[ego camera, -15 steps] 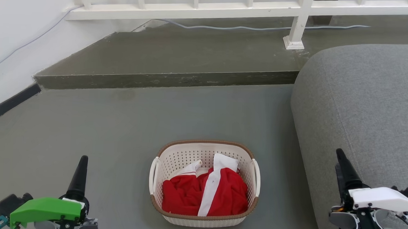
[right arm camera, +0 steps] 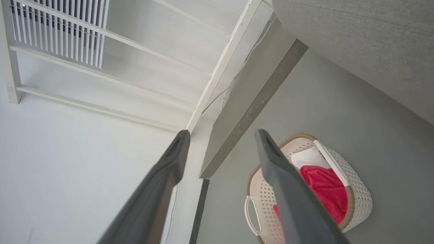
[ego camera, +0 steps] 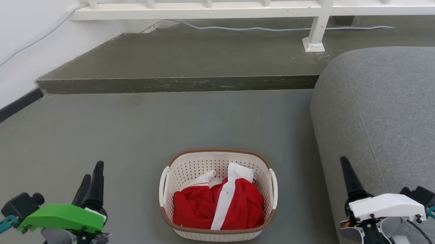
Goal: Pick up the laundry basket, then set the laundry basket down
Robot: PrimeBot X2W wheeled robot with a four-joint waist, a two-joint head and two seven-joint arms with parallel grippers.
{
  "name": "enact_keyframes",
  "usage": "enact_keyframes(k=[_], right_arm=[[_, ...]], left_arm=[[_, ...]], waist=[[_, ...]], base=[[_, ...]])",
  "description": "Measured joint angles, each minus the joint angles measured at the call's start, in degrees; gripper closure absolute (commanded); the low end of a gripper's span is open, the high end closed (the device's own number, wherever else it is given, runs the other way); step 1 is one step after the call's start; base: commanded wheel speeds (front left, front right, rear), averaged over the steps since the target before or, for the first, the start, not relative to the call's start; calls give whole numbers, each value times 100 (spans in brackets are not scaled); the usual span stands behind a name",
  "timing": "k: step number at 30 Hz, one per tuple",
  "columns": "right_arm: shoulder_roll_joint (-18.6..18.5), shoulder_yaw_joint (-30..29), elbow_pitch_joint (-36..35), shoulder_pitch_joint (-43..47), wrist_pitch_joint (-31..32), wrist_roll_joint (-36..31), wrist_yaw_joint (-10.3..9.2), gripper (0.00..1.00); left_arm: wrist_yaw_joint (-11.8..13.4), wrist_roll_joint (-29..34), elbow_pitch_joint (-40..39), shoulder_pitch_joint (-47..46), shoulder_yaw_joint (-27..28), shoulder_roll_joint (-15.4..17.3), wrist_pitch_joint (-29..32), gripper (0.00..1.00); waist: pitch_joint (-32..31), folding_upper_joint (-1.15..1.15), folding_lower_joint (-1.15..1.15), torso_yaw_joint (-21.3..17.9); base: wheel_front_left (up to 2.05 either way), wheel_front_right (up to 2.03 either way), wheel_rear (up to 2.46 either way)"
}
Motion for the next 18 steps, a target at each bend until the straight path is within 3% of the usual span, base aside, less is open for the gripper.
enact_keyframes(k=[18], right_arm=[[-42,492,-12,-4,-305,-1503,-254,0]], left_arm=[[303,1766,-194,99,-409,94,-311,0]], waist=[[7,0,0,-3]], base=[[0,0,0]])
